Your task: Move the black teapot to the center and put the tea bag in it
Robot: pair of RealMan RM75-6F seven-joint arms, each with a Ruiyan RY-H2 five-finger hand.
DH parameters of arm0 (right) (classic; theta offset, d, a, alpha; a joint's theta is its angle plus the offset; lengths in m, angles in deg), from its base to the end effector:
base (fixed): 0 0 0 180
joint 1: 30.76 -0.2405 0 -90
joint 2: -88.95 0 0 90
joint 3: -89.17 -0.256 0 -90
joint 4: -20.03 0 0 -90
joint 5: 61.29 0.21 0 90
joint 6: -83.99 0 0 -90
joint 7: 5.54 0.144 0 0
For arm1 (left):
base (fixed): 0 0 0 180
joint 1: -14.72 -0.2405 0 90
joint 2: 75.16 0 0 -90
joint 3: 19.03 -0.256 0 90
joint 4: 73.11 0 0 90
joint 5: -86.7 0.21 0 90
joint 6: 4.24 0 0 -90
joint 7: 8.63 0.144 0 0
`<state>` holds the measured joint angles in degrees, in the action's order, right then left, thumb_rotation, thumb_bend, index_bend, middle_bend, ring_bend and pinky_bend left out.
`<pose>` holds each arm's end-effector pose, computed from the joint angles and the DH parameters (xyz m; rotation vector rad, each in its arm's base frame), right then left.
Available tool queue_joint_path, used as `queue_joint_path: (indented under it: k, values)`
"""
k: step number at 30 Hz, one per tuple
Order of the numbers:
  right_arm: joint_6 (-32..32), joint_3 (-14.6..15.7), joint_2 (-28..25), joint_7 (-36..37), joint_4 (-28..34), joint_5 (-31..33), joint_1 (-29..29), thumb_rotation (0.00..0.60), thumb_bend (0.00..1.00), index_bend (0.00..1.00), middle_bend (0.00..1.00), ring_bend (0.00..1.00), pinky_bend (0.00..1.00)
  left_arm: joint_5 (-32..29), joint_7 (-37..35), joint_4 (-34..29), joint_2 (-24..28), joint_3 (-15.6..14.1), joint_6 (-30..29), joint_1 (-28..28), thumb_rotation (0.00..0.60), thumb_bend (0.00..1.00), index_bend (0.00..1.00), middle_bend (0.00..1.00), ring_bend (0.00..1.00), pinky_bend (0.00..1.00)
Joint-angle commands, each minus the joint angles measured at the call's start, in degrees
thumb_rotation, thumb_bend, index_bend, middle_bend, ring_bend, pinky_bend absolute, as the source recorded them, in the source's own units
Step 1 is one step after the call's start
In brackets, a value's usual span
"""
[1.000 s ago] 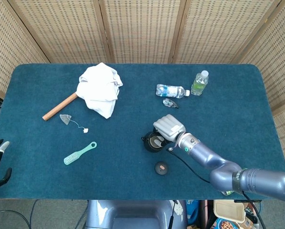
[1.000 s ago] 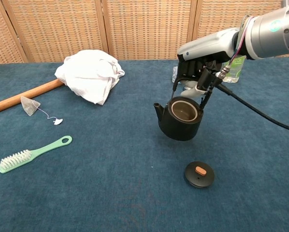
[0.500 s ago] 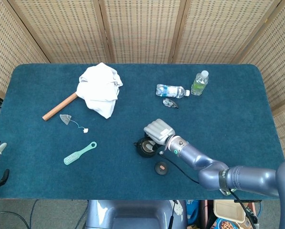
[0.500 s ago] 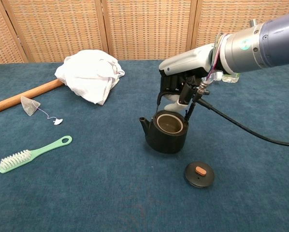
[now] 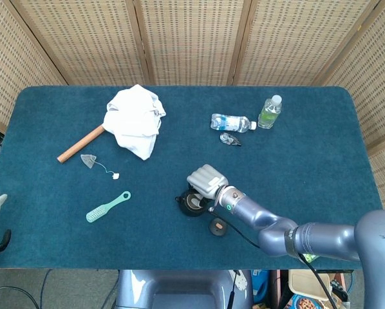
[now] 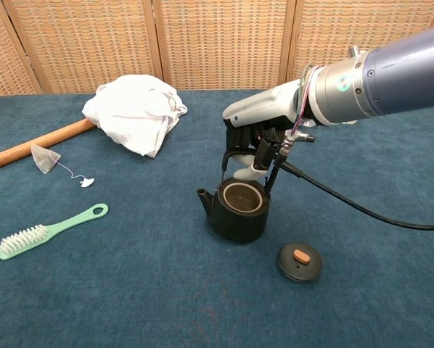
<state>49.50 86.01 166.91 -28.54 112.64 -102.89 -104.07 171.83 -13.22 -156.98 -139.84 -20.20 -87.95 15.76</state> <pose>-0.0352 -0.3691 -0.0169 2.3338 -0.8593 0.6567 -0.3582 0.1446 0.1611 -1.3863 -0.9704 -0.7446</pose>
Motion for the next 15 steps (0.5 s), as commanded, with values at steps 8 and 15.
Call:
queue_joint_path:
  k: [8, 15]
  values:
    - [-0.6, 1.2, 0.4, -0.9, 0.5, 0.4, -1.1, 0.457, 0.58, 0.7, 0.64, 0.8, 0.67, 0.0, 0.0, 0.0, 0.0, 0.0, -0.2, -0.2, 0.6, 0.48, 0.03, 0.0, 0.0, 0.0]
    - [-1.6, 1.8, 0.2, -1.2, 0.9, 0.7, -1.2, 0.464, 0.58, 0.62, 0.56, 0.79, 0.67, 0.1, -0.1, 0.0, 0.0, 0.1, -0.3, -0.3, 0.6, 0.48, 0.03, 0.0, 0.0, 0.0]
